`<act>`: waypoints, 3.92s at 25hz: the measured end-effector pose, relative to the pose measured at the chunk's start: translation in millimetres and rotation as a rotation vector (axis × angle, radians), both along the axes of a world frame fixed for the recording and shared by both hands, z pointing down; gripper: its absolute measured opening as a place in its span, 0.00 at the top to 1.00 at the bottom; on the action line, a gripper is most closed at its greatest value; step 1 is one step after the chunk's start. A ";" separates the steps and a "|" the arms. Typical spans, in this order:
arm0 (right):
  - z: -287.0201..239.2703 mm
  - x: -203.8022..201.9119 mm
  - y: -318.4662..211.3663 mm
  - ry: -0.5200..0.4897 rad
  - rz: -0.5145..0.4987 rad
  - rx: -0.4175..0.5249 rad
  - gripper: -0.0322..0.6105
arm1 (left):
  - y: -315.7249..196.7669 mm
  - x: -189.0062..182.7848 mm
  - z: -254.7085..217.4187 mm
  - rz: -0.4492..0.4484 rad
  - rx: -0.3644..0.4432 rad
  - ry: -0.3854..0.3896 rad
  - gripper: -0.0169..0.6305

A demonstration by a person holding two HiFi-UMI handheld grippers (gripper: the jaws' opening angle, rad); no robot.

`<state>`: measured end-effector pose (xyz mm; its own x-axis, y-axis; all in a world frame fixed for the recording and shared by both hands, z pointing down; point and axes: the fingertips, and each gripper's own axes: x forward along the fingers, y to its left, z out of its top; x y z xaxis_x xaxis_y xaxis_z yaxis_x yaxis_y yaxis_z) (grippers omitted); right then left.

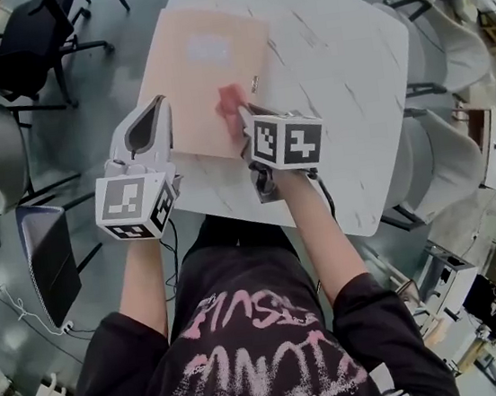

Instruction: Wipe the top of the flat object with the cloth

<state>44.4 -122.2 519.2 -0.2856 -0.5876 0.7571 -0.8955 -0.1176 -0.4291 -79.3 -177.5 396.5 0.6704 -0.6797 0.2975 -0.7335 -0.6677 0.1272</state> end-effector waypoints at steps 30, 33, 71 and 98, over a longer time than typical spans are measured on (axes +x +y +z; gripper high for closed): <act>-43.9 5.9 -7.4 0.117 -0.059 0.332 0.88 | 8.7 1.5 -4.2 -0.027 -0.015 0.007 0.97; -42.7 6.2 -6.4 0.116 -0.059 0.322 0.88 | 9.7 0.7 -5.4 -0.030 -0.014 0.006 0.97; -134.2 21.7 -8.7 0.154 -0.023 0.583 0.88 | 8.2 1.3 -64.1 -0.054 0.094 0.005 0.97; -194.9 28.9 3.0 0.197 -0.001 0.687 0.88 | 16.2 -2.3 -127.6 -0.047 0.223 0.039 0.97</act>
